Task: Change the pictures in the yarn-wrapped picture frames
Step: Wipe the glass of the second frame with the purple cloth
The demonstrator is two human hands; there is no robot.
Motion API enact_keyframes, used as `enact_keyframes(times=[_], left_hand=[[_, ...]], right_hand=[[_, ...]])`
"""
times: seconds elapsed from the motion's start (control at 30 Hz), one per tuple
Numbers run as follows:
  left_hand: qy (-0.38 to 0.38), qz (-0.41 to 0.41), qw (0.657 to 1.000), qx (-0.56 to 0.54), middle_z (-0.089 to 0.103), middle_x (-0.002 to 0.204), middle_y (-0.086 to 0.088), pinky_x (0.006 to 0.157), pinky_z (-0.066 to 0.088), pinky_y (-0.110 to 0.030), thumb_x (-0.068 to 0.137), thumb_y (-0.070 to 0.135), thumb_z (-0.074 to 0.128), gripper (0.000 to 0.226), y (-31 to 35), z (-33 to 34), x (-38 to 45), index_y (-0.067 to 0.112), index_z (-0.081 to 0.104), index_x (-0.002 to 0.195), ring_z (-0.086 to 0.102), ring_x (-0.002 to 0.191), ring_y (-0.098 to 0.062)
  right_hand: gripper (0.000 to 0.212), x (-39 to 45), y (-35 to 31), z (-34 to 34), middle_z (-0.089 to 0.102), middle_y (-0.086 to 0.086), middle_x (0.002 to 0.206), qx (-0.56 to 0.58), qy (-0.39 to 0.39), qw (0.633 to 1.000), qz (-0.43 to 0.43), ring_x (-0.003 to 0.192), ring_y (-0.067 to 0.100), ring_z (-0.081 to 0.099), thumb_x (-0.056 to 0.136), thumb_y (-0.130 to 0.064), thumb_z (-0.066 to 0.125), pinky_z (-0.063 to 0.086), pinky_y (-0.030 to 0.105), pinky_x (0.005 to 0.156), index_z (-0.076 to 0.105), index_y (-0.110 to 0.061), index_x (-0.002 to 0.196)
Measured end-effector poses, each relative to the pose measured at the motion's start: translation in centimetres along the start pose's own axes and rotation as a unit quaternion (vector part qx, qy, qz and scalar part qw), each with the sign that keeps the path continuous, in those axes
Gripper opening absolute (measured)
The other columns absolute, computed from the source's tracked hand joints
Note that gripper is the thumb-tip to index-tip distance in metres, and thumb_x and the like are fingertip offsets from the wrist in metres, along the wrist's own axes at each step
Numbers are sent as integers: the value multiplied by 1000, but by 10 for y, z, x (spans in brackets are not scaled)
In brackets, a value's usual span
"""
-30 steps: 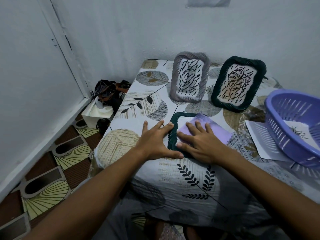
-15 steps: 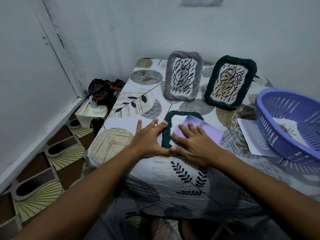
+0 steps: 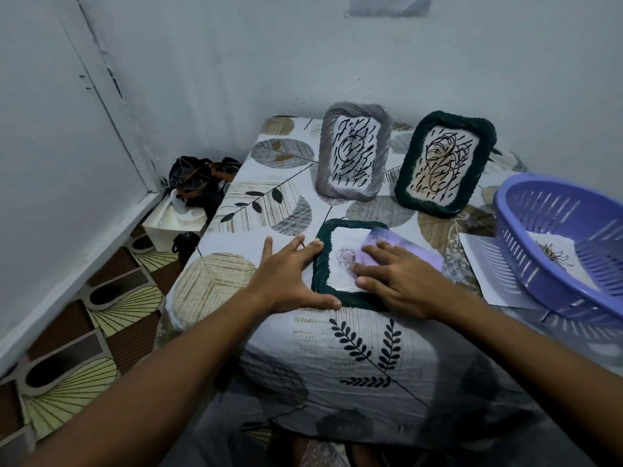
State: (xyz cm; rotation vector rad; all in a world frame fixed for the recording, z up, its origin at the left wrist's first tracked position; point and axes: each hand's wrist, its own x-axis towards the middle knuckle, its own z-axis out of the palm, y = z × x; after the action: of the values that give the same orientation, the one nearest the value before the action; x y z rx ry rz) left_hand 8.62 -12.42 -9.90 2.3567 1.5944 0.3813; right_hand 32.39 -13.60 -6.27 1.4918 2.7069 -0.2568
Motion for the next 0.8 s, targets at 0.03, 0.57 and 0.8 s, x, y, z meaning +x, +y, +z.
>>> enact_keyframes(times=[0.03,0.57,0.8], left_hand=[[0,1,1000,-2,25,157,9,116,-7,-57,44,95,45,128,0,0,0,27,24,151,9,147,-7],[-1,4,1000,-1,26,157,7,115,-9,-59,50,93,51,124,-3,2,1,29,20,152,9,147,-9],[1,1,1000,0,25,158,7,116,-9,-58,48,95,47,126,-3,3,1,28,20,152,9,147,-7]], right_hand=[[102,4,4,0,17,5,160,-8,5,1000,18,147,27,10,69,-81,-21,12,44,118,33,-39,145],[65,79,-6,7,2,9,161,4,29,992,120,147,36,-5,91,-68,14,-1,64,112,28,-37,147],[66,79,-5,9,5,13,161,8,35,990,135,147,36,-4,92,-68,12,-2,61,114,30,-36,147]])
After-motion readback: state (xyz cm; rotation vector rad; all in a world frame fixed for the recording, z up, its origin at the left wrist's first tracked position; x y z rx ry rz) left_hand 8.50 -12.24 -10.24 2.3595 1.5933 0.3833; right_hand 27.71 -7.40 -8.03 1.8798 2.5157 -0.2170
